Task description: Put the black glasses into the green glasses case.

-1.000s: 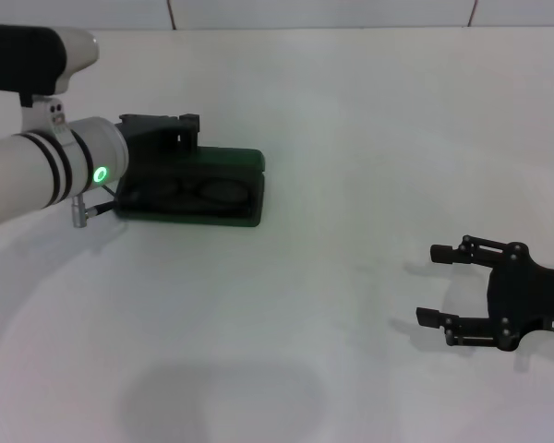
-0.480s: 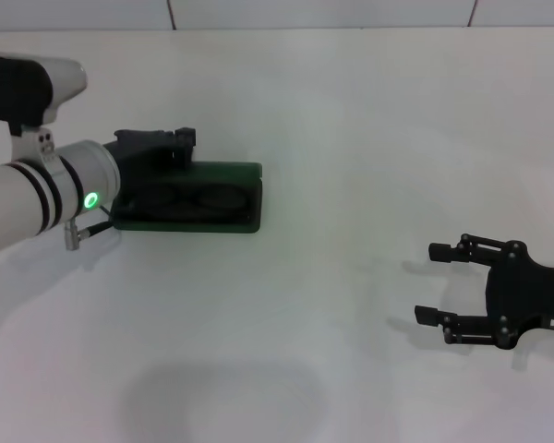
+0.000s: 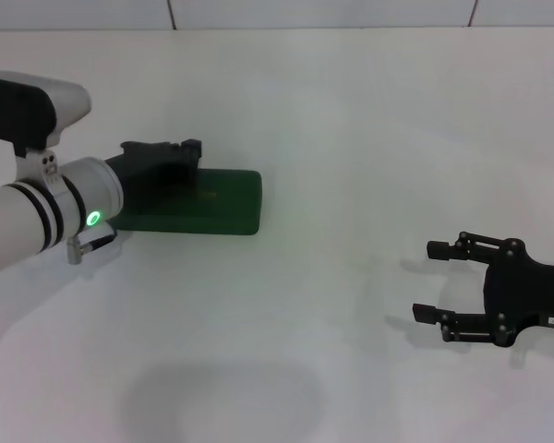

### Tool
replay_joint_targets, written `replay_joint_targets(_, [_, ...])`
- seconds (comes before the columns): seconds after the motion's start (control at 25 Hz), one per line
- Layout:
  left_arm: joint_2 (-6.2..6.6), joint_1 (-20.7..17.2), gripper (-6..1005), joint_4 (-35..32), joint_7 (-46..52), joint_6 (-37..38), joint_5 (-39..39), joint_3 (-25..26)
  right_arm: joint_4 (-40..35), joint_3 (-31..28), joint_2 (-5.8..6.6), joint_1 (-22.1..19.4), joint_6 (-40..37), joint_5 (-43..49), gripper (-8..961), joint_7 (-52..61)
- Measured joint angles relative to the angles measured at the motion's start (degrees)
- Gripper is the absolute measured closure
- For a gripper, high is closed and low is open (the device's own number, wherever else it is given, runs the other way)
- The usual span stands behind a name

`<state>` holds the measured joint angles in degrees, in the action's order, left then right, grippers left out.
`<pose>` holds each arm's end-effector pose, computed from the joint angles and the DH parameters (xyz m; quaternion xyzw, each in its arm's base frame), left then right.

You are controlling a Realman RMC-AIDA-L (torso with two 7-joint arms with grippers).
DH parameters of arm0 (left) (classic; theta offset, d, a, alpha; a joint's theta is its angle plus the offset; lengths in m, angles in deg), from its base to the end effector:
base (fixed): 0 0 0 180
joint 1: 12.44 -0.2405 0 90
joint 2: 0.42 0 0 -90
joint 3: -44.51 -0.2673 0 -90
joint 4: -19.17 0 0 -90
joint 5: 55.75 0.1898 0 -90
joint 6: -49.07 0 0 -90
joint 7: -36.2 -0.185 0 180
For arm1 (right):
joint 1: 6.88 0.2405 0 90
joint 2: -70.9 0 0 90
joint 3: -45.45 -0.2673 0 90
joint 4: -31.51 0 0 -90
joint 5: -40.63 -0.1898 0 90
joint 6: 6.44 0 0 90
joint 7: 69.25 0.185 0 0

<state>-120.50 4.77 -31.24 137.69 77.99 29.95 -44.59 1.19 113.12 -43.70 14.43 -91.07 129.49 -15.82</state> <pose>-0.2795 0.3762 -0.0767 -0.8286 -0.3875 -0.1693 0.3670 0.2645 0.2852 -0.0621 -0.9578 0.0701 0.2432 0.1365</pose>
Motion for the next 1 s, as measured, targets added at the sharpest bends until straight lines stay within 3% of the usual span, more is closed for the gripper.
replay_joint_targets(0.32, [0.13,-0.23,994,-0.43,-4.91,3.51,-5.11,0.55,0.54,0.0,0.01,0.18,0.09,-0.04,163,0.01])
replay_joint_targets(0.44, [0.7,0.68,994,-0.71,-1.14,10.22,-5.97,3.72,0.58,0.0,0.13,0.17,0.09,-0.19,163,0.04])
replay_joint_targets(0.64, [3.85,5.57,993,3.31,8.55,27.63,-5.1,11.73,0.62,0.01,0.05,0.18,0.09,-0.08,164,0.12])
replay_joint_targets(0.8, [5.65,9.53,886,8.62,7.69,35.46,-4.96,16.99,0.62,0.01,0.06,0.2,0.09,-0.07,165,0.13])
replay_joint_targets(1.0, [5.22,8.95,770,9.27,-4.92,42.89,-5.02,22.24,0.63,-1.15,0.08,-0.04,-0.08,-0.53,163,0.16])
